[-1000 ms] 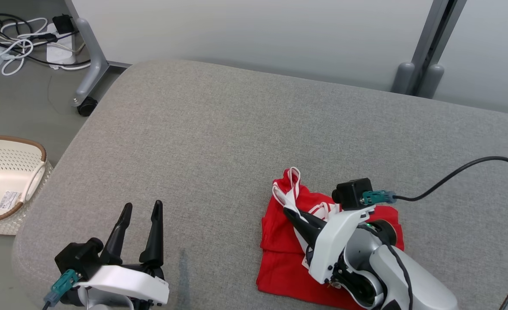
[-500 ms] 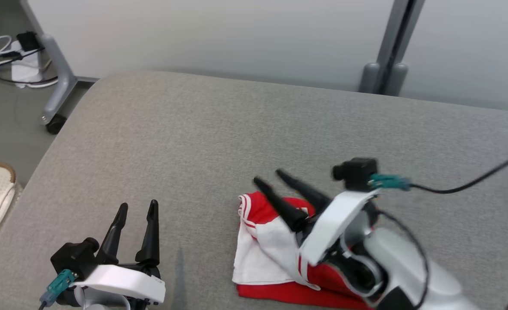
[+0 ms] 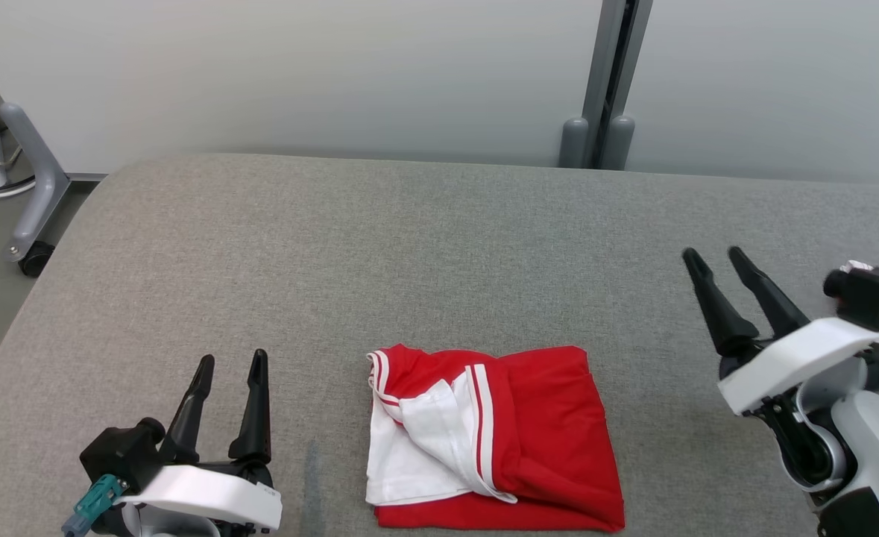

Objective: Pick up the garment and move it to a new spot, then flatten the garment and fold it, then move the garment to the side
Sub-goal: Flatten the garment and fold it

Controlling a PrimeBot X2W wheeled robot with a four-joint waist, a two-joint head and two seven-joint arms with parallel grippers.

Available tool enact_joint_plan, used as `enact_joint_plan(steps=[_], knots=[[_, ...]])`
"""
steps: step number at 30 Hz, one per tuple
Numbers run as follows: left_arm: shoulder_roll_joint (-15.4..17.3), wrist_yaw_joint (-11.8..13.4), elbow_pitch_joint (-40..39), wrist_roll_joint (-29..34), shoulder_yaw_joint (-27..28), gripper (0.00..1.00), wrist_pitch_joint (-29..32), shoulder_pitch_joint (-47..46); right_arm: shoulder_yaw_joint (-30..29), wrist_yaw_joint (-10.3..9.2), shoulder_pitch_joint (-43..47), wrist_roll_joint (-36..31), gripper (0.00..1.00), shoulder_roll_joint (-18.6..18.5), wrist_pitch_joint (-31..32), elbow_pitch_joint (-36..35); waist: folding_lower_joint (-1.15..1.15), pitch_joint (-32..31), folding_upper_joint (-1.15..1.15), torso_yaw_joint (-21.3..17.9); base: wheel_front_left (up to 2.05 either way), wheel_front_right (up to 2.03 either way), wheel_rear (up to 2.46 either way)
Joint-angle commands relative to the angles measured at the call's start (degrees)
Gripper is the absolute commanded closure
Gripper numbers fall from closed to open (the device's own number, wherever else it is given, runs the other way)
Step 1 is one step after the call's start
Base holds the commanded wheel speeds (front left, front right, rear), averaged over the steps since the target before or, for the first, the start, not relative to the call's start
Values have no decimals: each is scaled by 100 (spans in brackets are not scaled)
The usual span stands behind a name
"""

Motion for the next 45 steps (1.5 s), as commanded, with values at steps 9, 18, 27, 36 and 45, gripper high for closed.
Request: enact_joint_plan(steps=[9, 18, 27, 36, 45], knots=[[17, 26, -180, 120, 88, 0, -7, -44, -548, 2, 289, -777, 16, 262, 161, 286, 0, 46, 0, -6, 0, 0, 0], [-60, -14, -306, 234, 144, 0, -7, 46, -241, 2, 507, -1402, 100, 646, 441, 688, 0, 10, 0, 318, 0, 0, 0], [-121, -62, -214, 263, 129, 0, -6, -14, 541, 2, 424, -742, 100, 1014, 782, 1468, 0, 73, 0, 748, 0, 0, 0], [-150, -107, -155, 268, 160, 0, -7, -12, 1240, 2, 287, -168, 100, 1097, 852, 1669, 0, 114, 0, 991, 0, 0, 0], [-143, -94, -129, 304, 224, 0, -7, 15, 2465, 3, 358, 533, 100, 904, 1047, 713, 0, 112, 0, 993, 0, 0, 0]])
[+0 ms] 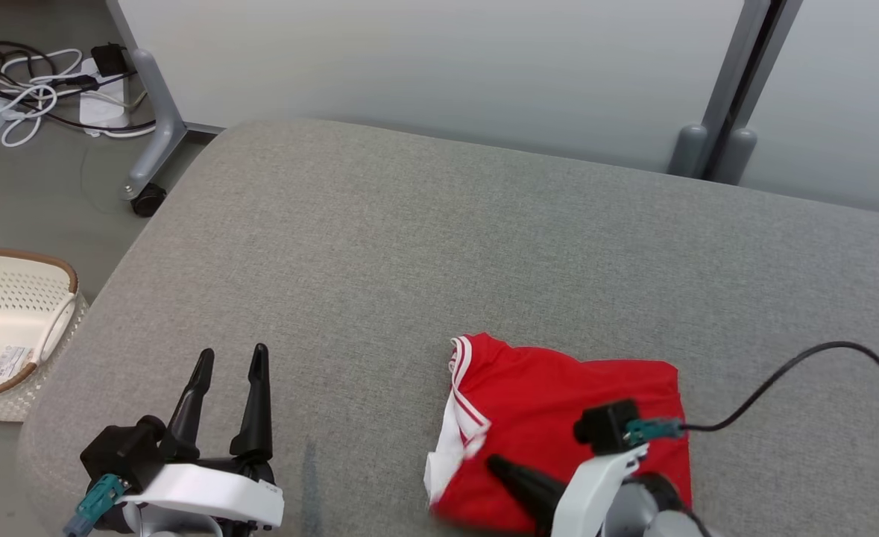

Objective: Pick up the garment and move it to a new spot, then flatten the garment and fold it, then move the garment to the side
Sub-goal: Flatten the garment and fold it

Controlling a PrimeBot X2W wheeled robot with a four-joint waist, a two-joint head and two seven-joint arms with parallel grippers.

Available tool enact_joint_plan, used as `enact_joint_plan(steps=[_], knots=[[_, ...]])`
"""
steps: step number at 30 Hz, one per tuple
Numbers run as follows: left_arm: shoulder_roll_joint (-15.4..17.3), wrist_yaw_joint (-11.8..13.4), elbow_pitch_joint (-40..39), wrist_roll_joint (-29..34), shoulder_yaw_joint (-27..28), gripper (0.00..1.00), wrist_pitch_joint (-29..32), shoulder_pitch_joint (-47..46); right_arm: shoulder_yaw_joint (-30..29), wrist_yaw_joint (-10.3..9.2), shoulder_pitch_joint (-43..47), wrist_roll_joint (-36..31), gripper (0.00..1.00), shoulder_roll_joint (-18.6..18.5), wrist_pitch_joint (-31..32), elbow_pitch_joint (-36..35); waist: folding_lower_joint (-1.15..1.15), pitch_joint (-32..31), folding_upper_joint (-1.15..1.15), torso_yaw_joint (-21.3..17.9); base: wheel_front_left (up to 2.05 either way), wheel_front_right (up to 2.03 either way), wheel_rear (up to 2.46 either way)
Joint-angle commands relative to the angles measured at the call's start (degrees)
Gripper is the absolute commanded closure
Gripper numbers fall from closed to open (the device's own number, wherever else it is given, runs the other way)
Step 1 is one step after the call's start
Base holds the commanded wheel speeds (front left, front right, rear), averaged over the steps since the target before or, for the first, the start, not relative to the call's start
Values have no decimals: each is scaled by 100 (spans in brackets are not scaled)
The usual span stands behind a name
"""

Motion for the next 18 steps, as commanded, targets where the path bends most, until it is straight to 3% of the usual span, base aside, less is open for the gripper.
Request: enact_joint_plan(steps=[1, 8, 18], knots=[[11, 11, -3, 17, 29, 0, -7, 20, 113, 1, 59, 69, 100, -49, 42, -82, 0, -5, 0, -39, 0, 0, 0], [2, -1, -17, 12, 38, 0, -7, -38, 695, 1, -123, 471, 100, -200, 8, -674, 0, 17, 0, -343, 0, 0, 0], [2, 5, -82, 63, 99, 0, -7, 0, 171, 1, -464, 447, 100, -775, -930, -1008, 0, -70, 0, -848, 0, 0, 0]])
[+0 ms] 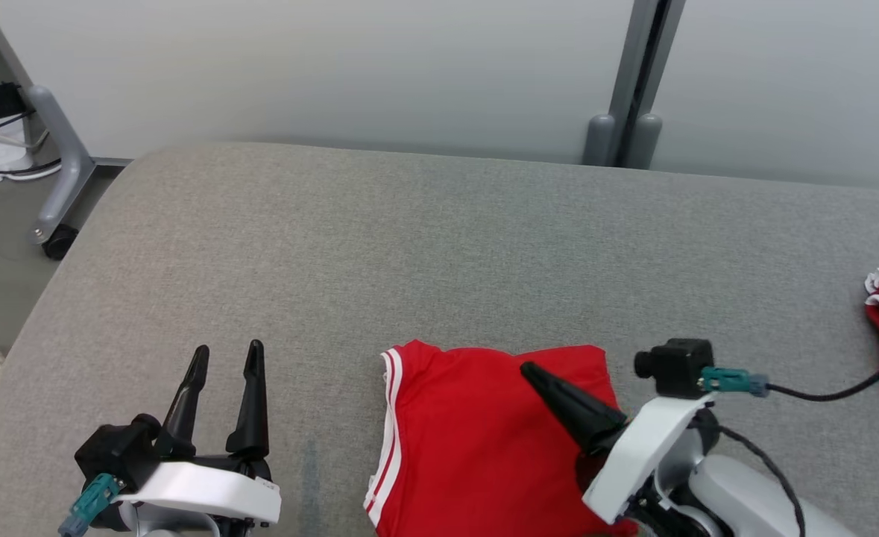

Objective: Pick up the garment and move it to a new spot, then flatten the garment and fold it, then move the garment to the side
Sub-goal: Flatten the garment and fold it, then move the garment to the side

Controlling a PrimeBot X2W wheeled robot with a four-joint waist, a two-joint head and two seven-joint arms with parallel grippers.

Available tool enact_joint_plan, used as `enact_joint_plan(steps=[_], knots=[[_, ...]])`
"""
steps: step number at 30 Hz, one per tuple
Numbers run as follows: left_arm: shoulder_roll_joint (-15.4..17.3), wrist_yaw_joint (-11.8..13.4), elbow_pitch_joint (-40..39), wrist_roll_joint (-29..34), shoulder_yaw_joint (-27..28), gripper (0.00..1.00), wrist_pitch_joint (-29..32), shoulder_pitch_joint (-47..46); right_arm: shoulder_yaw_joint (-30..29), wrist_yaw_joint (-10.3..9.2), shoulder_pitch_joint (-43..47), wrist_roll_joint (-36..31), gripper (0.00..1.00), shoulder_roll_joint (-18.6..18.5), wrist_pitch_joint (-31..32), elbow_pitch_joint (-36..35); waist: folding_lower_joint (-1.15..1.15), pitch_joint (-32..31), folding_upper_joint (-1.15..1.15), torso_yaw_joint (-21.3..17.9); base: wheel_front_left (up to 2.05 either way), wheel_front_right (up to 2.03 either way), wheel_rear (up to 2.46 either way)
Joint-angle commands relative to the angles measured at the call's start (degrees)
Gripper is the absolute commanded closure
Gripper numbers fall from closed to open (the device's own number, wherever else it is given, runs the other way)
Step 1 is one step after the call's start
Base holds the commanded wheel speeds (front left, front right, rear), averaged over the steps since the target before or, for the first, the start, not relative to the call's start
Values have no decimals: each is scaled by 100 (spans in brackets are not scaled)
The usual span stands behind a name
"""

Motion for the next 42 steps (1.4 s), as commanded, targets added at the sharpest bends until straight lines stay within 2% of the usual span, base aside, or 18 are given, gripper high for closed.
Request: enact_joint_plan(steps=[1, 4, 5, 7, 8, 10, 11, 17, 27, 33, 42], knots=[[15, 4, -22, 56, 26, 0, -7, 2, -101, 1, -50, -87, 100, -83, -128, 14, 0, -38, 0, -111, 0, 0, 0], [25, 22, -63, 51, 69, 0, -6, 22, -390, 2, -66, -235, 100, -194, -400, 67, 0, -68, 0, -240, 0, 0, 0], [35, 23, -77, 52, 92, 0, -6, 30, -491, 2, -70, -316, 87, -230, -482, 80, 0, -75, 0, -285, 0, 0, 0], [42, 36, -107, 57, 128, 0, -6, 42, -680, 1, -67, -514, 74, -289, -602, 85, 0, -79, 0, -376, 0, 0, 0], [46, 36, -125, 64, 144, 0, -6, 46, -816, 1, -61, -617, 60, -311, -662, 93, 0, -76, 0, -420, 0, 0, 0], [60, 62, -161, 77, 185, 0, -6, 59, -1095, 1, 20, -782, 53, -299, -740, 82, 0, -74, 0, -505, 0, 0, 0], [68, 69, -178, 81, 209, 0, -7, 67, -1265, 1, 63, -905, 0, -305, -770, 90, 0, -73, 0, -544, 0, 0, 0], [102, 95, -255, 87, 290, 0, -7, 115, -2171, 1, 330, -1489, 0, -140, -863, 54, 0, -74, 0, -732, 0, 0, 0], [158, 138, -431, 77, 411, 0, -7, 204, -3535, 1, 1088, -2835, 0, 219, -914, -151, 0, 0, 0, -910, 0, 0, 0], [193, 177, -508, 151, 467, 0, -7, 241, -3838, 1, 1364, -3312, 0, 425, -926, -221, 0, 35, 0, -919, 0, 0, 0], [165, 225, -539, 316, 445, 0, -7, 341, -3993, 1, 1488, -3537, 0, 604, -818, -171, 0, -46, 0, -850, 0, 0, 0]])
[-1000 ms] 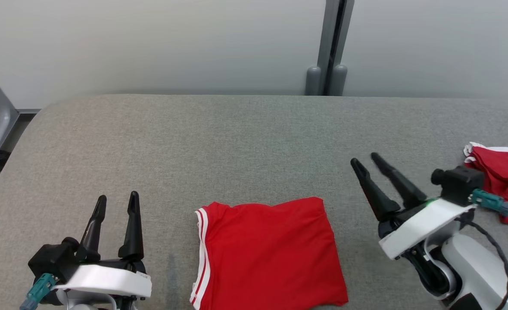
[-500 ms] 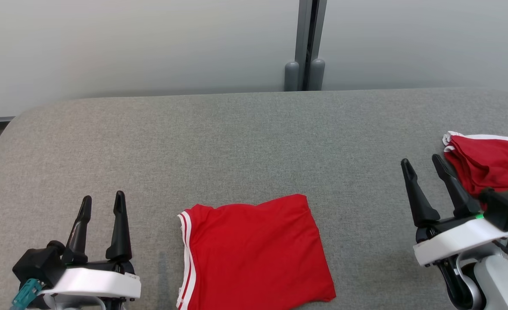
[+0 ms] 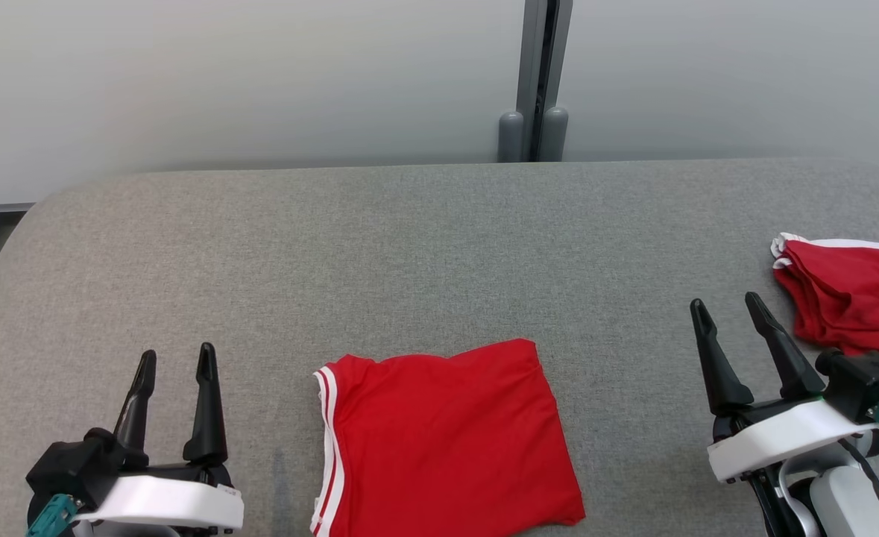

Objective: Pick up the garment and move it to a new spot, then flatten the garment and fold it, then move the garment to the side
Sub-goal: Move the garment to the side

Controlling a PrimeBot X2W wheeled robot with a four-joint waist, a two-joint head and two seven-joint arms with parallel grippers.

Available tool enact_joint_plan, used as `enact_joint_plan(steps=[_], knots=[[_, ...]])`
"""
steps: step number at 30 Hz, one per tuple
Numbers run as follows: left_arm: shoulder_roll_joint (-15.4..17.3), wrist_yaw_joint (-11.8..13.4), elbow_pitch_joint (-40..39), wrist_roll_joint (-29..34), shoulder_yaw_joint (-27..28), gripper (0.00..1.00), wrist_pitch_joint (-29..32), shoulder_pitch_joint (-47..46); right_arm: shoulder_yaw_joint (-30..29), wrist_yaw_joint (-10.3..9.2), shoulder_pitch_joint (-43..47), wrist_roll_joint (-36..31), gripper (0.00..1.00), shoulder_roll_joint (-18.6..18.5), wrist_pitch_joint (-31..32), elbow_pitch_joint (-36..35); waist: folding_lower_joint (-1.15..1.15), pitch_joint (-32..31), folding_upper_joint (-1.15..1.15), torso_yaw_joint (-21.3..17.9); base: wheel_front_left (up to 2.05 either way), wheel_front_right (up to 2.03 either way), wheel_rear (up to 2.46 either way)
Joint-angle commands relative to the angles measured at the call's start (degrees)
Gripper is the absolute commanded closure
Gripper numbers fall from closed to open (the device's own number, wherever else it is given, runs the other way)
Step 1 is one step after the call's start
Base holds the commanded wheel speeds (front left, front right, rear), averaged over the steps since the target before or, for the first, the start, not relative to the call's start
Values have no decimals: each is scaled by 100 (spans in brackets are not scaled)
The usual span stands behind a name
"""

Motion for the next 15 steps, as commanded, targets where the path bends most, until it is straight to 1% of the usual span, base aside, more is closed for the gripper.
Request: enact_joint_plan(steps=[1, 15], knots=[[21, 29, -28, 57, 17, 0, -6, 46, -22, 1, 26, -43, 0, 3, 43, -24, 0, -10, 0, 7, 0, 0, 0], [9, 49, -19, 177, 35, 0, -7, 138, -3, 1, 122, -128, 0, 83, 198, -90, 0, -51, 0, 41, 0, 0, 0]])
